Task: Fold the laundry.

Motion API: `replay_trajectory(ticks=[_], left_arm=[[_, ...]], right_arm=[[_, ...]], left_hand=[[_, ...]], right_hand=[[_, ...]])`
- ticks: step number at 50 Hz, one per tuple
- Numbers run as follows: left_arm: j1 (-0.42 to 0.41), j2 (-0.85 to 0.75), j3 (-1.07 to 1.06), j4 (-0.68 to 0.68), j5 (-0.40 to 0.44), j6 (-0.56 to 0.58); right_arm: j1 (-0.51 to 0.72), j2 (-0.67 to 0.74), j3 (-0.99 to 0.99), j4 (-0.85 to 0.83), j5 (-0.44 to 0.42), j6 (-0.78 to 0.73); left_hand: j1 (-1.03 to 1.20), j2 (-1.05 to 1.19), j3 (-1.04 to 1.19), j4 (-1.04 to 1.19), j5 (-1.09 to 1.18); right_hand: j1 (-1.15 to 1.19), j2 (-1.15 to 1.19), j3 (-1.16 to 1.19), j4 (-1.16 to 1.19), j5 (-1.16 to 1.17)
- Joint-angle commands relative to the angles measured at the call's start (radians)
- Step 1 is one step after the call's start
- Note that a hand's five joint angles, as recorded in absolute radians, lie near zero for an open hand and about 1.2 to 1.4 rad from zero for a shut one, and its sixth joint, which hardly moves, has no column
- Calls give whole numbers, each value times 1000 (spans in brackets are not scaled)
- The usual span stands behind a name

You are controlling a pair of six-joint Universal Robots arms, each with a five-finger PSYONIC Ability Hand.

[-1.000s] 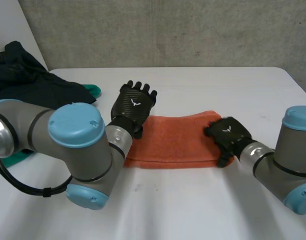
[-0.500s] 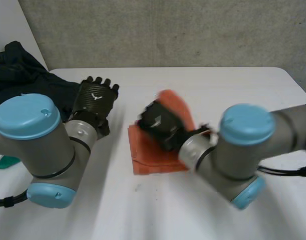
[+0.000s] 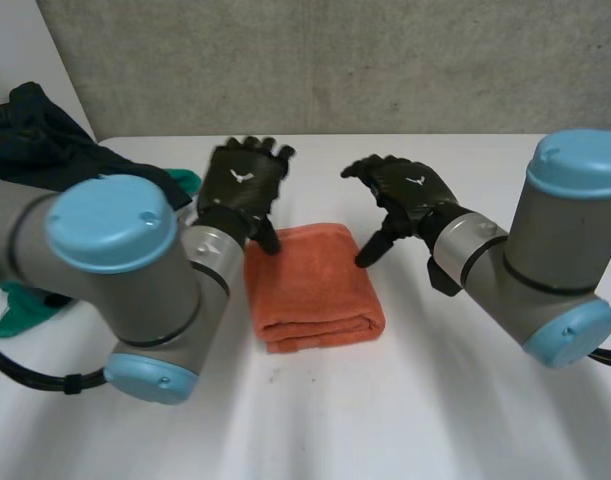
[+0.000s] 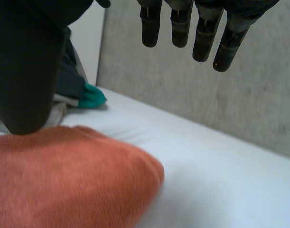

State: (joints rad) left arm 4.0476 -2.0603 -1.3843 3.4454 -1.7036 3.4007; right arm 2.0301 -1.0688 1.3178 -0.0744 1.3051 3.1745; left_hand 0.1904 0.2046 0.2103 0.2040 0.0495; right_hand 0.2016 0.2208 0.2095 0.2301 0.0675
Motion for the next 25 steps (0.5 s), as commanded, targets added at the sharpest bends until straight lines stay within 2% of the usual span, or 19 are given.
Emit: replay_trajectory(ticks=[1,9,14,21,25], left_arm=[[-19,-151,77,-156,-43,-9],[-10,-225,97,-238,-73,41],[-9,-222,94,-249,-68,110],[-12,-134,110,-242,-47,137],[16,-11,100,-238,38,132]], right_arm=[[-7,183,-188,197,-3,-111],[15,343,-298,289,17,-250],[33,348,-313,288,39,-314],[33,222,-244,260,42,-266],[15,99,-66,99,45,-131]], left_hand=[[8,-6,-11,-5,-25],[8,-6,-11,-5,-25],[11,-3,-9,-2,-22],[3,-12,-17,-11,-31],[0,-15,-20,-14,-34]], right_hand=[[-27,-46,-35,-56,-68],[-27,-46,-35,-56,-68],[-27,-46,-35,-56,-68],[-27,-46,-35,-56,-68],[-27,-46,-35,-56,-68]])
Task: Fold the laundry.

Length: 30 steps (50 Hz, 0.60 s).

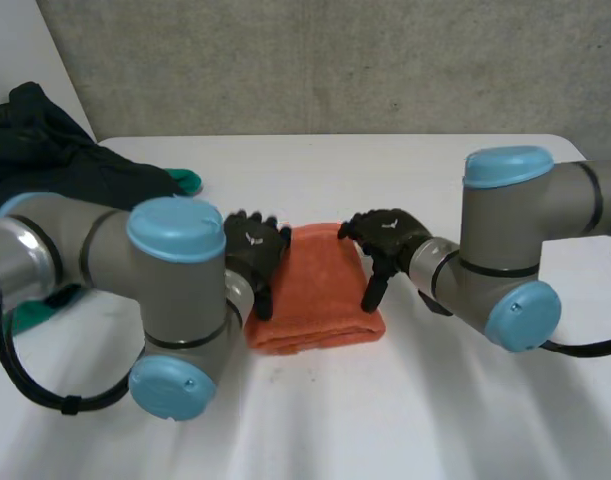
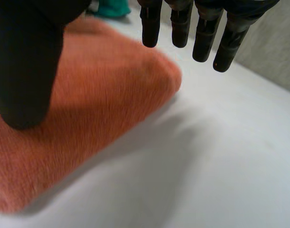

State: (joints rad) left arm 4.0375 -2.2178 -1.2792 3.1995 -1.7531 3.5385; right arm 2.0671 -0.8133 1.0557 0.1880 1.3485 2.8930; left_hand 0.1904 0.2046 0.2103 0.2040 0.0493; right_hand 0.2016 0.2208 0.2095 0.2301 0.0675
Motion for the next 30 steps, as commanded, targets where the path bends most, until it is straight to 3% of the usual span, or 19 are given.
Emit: replay_trajectory(ticks=[1,6,13,18,26,30], left_arm=[[40,174,-11,7,136,-7],[75,253,-32,-4,299,-21],[136,313,-77,-7,533,-91],[141,313,-75,-13,563,-122],[138,313,-81,-15,563,-124],[143,313,-81,-15,563,-124]], right_arm=[[-34,-193,260,-209,1,194],[-110,-268,427,-286,-5,304],[-119,-193,506,-315,-63,356],[-108,-101,452,-321,-121,384],[-47,-6,342,-320,-135,466],[-38,17,311,-324,-138,477]], left_hand=[[-3,-18,-23,-17,-37],[-3,-18,-23,-17,-37],[5,-9,-14,-8,-28],[8,-6,-11,-5,-25],[8,-6,-11,-5,-25],[8,-6,-11,-5,-25]], right_hand=[[-27,-46,-35,-56,-68],[-27,-46,-35,-56,-68],[-27,-46,-35,-56,-68],[-27,-46,-35,-56,-68],[80,61,72,51,40],[420,401,412,391,379]])
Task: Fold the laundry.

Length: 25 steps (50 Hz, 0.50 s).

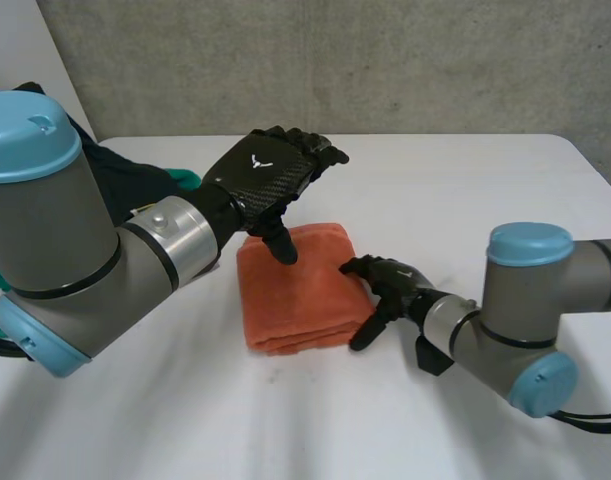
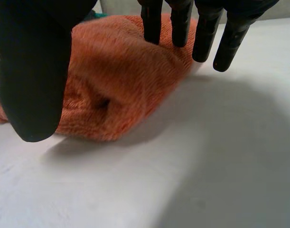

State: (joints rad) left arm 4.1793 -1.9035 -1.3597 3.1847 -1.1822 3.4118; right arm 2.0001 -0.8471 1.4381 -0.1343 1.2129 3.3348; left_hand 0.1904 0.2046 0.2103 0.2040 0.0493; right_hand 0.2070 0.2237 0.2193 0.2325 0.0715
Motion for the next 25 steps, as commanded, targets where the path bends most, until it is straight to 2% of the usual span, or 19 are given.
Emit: replay_trajectory(ticks=[1,4,5,12,15,18,20,25], left_arm=[[1,-2,-1,0,-8,3],[2,-2,2,1,-10,4],[2,0,2,1,-8,4],[1,0,5,4,-8,4],[2,0,7,6,-10,6],[4,0,11,7,-10,6],[5,0,16,9,-10,4],[12,-5,33,9,-10,3]], right_arm=[[29,54,-79,-2,-1,37],[31,74,-120,-10,-1,54],[31,94,-151,-13,1,66],[28,166,-304,-15,39,74],[2,178,-399,-16,106,69],[-85,215,-504,-5,169,65],[-162,242,-576,4,192,61],[-257,327,-760,25,234,11]], left_hand=[[8,-6,-11,-5,-25],[11,-3,-9,-2,-22],[11,-3,-9,-2,-22],[8,-6,-11,-5,-25],[8,-6,-11,-5,-25],[8,-6,-11,-5,-25],[8,-6,-11,-5,-25],[8,-6,-11,-5,-25]], right_hand=[[482,465,470,457,443],[890,873,877,864,851],[1186,1170,1174,1161,1147],[1189,1173,1177,1164,1150],[1189,1173,1177,1164,1150],[1189,1173,1177,1164,1150],[1189,1173,1177,1164,1150],[1189,1173,1177,1164,1150]])
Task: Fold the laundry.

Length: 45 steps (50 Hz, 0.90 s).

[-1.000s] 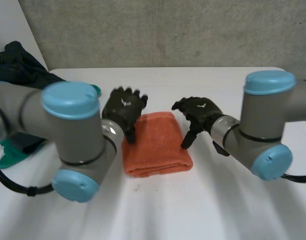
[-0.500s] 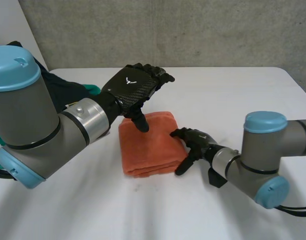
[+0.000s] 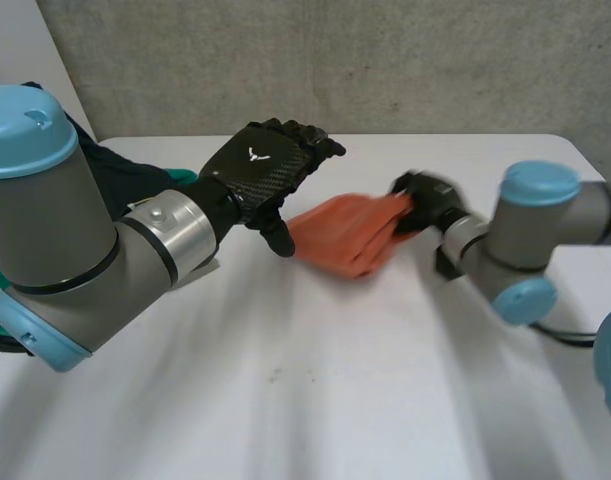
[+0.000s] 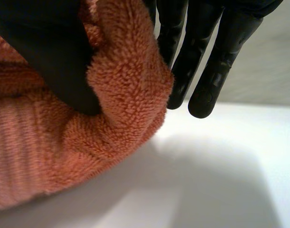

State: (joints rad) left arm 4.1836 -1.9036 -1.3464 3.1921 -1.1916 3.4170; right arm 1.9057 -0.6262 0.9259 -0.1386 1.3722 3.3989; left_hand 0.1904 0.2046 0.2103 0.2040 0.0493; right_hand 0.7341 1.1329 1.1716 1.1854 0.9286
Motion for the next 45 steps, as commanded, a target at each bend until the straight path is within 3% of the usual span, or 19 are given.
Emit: replay_trajectory(ticks=[1,6,10,17,26,27,29,45], left_arm=[[7,-8,23,3,0,-2],[3,-21,46,3,0,-2],[4,-47,58,3,0,-1],[3,-86,73,3,0,-1],[1,-144,82,3,0,4],[1,-147,82,3,0,4],[1,-152,84,3,0,2],[-3,-143,87,2,-2,-2]], right_arm=[[-180,124,-281,34,88,-65],[-287,245,-491,99,151,-153],[-358,316,-603,119,151,-226],[-439,359,-676,122,151,-334],[-488,375,-713,120,64,-363],[-488,375,-714,120,59,-365],[-487,376,-716,120,53,-375],[-520,393,-690,96,137,-645]], left_hand=[[8,-6,-11,-5,-25],[11,-3,-9,-2,-22],[11,-3,-9,-2,-22],[11,-3,-9,-2,-22],[11,-3,-9,-2,-22],[11,-3,-9,-2,-22],[11,-3,-9,-2,-22],[11,-3,-9,-2,-22]], right_hand=[[662,263,225,211,293],[662,263,225,211,293],[662,263,225,211,293],[662,263,225,211,293],[662,263,225,211,293],[358,-41,-79,-93,-11],[-560,-958,-997,-1011,-929],[-560,-958,-997,-1011,-929]])
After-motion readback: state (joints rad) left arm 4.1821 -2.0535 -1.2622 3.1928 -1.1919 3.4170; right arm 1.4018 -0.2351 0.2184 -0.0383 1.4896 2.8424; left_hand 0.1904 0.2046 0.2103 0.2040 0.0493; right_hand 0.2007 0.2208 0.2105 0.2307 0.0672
